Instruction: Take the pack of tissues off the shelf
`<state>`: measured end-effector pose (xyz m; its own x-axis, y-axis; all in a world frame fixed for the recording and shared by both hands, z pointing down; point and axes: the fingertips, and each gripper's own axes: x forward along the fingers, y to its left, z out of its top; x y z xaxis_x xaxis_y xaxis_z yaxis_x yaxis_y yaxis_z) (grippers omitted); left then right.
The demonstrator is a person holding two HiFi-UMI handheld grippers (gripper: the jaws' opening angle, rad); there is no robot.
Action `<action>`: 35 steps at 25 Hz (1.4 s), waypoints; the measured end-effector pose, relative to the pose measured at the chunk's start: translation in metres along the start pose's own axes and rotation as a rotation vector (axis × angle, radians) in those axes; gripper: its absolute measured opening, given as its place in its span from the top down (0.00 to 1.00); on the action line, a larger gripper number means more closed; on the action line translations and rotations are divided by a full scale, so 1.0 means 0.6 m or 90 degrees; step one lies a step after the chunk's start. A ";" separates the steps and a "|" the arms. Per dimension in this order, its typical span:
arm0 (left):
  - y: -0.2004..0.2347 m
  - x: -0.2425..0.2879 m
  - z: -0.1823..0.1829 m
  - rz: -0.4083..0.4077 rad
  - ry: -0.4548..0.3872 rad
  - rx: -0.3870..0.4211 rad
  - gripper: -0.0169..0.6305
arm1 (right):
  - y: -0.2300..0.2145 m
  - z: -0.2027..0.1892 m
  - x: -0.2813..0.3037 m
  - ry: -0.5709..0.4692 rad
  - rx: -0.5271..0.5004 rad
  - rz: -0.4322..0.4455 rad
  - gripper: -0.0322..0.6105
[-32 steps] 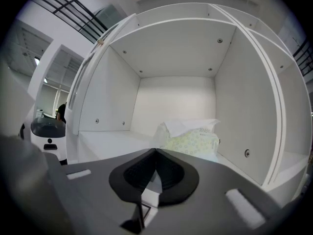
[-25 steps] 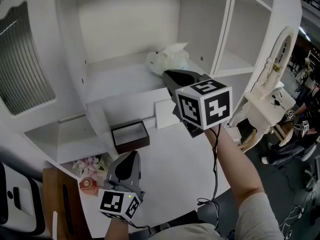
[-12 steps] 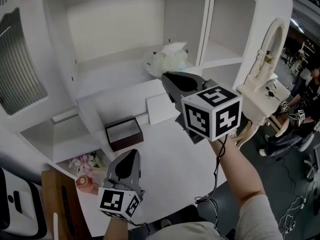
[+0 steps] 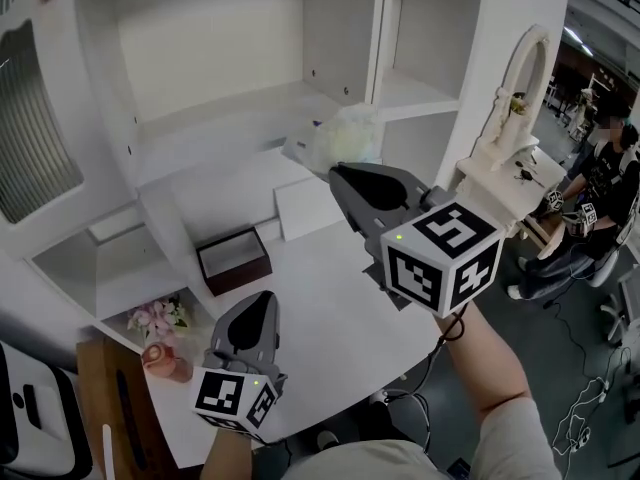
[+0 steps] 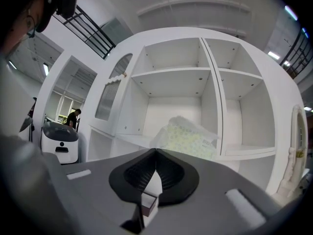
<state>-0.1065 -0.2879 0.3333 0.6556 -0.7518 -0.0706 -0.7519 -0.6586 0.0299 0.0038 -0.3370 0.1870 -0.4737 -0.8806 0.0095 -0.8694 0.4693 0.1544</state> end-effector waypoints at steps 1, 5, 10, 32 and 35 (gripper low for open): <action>-0.005 -0.001 0.000 -0.003 0.001 0.000 0.97 | 0.003 -0.003 -0.009 0.000 0.000 0.000 0.95; -0.023 -0.005 0.001 -0.012 0.001 0.003 0.97 | 0.009 -0.023 -0.042 0.002 -0.001 -0.005 0.95; -0.045 -0.008 0.002 -0.019 0.002 0.008 0.97 | 0.014 -0.059 -0.079 0.008 -0.002 -0.008 0.95; -0.084 -0.017 -0.022 -0.024 0.024 0.006 0.97 | 0.090 -0.258 -0.176 0.048 0.098 0.015 0.95; -0.084 -0.017 -0.028 -0.023 0.031 0.004 0.97 | 0.092 -0.276 -0.180 0.051 0.122 0.013 0.95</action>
<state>-0.0742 -0.2477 0.3492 0.6843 -0.7289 -0.0234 -0.7285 -0.6847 0.0227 0.0303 -0.2267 0.3583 -0.4860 -0.8693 0.0906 -0.8739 0.4847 -0.0370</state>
